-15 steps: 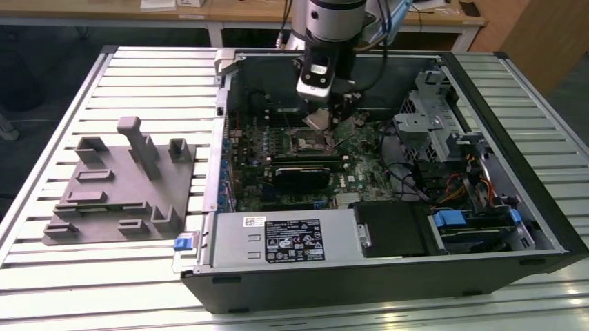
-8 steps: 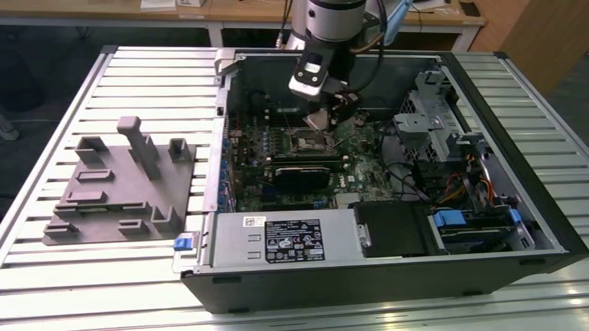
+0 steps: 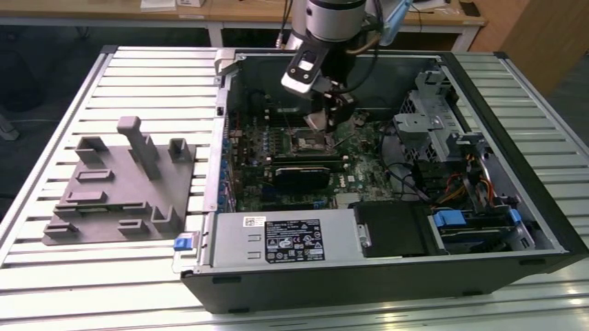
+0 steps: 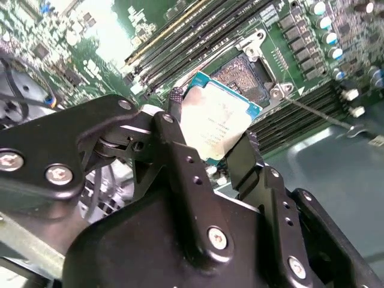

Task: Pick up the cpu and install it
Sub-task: 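Place the cpu into insertion slot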

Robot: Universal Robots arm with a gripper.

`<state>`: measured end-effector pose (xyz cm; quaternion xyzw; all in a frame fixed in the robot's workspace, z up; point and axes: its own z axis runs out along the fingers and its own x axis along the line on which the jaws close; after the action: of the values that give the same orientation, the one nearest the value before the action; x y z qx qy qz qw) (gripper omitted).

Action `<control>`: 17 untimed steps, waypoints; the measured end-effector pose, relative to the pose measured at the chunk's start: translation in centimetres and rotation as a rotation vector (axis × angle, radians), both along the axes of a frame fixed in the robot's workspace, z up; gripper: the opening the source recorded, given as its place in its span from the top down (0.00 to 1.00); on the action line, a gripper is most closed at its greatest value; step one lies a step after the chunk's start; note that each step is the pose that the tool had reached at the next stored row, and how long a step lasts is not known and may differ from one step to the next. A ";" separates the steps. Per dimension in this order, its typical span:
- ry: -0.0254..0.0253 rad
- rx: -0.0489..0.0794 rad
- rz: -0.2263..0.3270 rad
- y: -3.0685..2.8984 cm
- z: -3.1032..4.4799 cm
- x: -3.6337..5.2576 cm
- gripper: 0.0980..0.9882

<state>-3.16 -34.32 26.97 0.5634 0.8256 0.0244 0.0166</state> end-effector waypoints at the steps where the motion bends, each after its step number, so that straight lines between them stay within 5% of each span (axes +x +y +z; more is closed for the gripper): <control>1: 0.0000 0.000 -0.019 0.00 0.00 0.00 0.50; 12: 0.0001 0.000 -0.217 0.00 -0.04 0.00 0.50; 17: 0.0000 0.000 -0.224 0.00 -0.05 0.00 0.50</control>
<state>-3.16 -34.32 26.92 0.6520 0.7576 0.0223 0.0192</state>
